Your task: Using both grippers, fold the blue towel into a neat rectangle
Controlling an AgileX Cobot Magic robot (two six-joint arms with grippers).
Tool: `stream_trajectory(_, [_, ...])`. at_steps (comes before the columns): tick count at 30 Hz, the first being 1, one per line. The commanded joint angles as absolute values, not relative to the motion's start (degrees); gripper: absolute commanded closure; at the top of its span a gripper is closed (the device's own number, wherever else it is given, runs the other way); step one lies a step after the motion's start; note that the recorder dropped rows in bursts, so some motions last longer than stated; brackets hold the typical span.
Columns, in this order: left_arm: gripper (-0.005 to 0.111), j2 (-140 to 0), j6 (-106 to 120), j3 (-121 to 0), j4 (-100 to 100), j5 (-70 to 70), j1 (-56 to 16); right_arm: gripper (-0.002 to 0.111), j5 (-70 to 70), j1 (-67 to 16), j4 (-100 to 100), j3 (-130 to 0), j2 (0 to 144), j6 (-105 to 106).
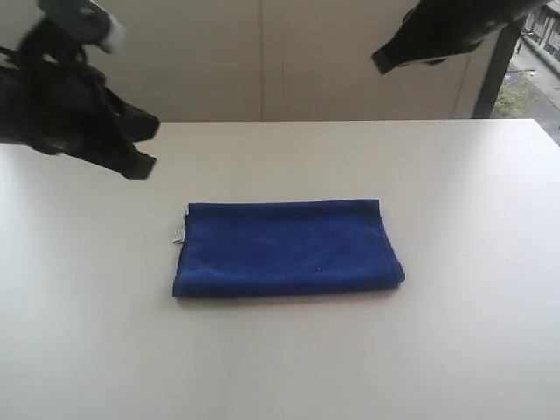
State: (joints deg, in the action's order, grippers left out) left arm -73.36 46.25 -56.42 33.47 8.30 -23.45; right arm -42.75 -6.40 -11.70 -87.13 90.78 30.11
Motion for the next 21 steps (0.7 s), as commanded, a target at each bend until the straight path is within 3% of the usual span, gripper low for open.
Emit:
stream_trajectory(1, [0.107,-59.4,43.2,-50.8,34.0,11.1,-21.4,0.108,-40.0,-6.2,-11.8,-76.4,73.7,25.2])
stream_trajectory(12, [0.107,-25.9,33.8,-29.7,34.1,14.0,-21.4,0.108,-30.6,-6.2,-11.9,-42.7,36.2,17.4])
stream_trajectory(21, [0.107,-19.4,29.1,-18.6,34.4,12.7,-21.4,0.108,-18.6,-6.2,-12.2,-20.1,22.2,5.9])
